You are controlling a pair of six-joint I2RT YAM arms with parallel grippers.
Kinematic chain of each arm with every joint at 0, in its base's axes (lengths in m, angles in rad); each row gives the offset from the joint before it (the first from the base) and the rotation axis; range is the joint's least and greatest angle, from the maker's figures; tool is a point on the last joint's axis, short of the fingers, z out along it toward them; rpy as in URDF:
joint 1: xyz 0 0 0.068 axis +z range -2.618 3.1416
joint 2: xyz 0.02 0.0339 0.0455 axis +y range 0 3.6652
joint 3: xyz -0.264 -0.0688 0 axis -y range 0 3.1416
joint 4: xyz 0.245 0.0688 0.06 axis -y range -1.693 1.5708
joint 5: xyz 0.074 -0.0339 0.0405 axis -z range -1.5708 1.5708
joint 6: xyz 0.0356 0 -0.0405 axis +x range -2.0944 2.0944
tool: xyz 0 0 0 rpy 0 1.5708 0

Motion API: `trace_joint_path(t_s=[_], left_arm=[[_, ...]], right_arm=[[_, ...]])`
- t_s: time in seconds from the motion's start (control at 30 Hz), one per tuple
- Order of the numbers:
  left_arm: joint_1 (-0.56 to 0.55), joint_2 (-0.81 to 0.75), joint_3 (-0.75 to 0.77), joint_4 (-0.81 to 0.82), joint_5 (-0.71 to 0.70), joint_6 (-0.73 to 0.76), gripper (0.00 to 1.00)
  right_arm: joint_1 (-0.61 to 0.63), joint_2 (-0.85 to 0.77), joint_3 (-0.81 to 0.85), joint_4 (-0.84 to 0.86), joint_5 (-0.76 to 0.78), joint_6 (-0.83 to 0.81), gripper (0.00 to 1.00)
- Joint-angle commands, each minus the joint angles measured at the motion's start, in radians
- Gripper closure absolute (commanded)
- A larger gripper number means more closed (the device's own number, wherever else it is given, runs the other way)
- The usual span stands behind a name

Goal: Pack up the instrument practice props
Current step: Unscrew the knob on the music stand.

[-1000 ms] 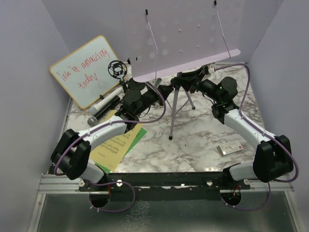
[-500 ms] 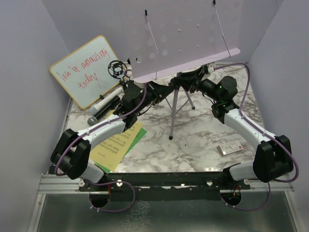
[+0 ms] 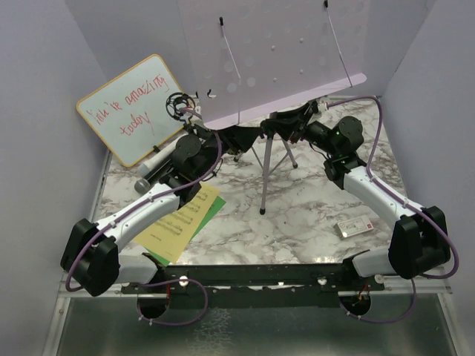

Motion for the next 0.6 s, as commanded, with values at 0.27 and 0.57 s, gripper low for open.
trace_joint_path(t_s=[0.27, 0.57], left_arm=[[-0.009, -0.040, -0.246, 0.452, 0.127, 1.080, 0.33], [-0.049, 0.021, -0.246, 0.505, 0.237, 1.697, 0.32]], right_arm=[[0.010, 0.029, 0.006, -0.105, -0.082, 0.005, 0.99], [0.009, 0.026, 0.008, -0.107, -0.095, 0.007, 0.99]])
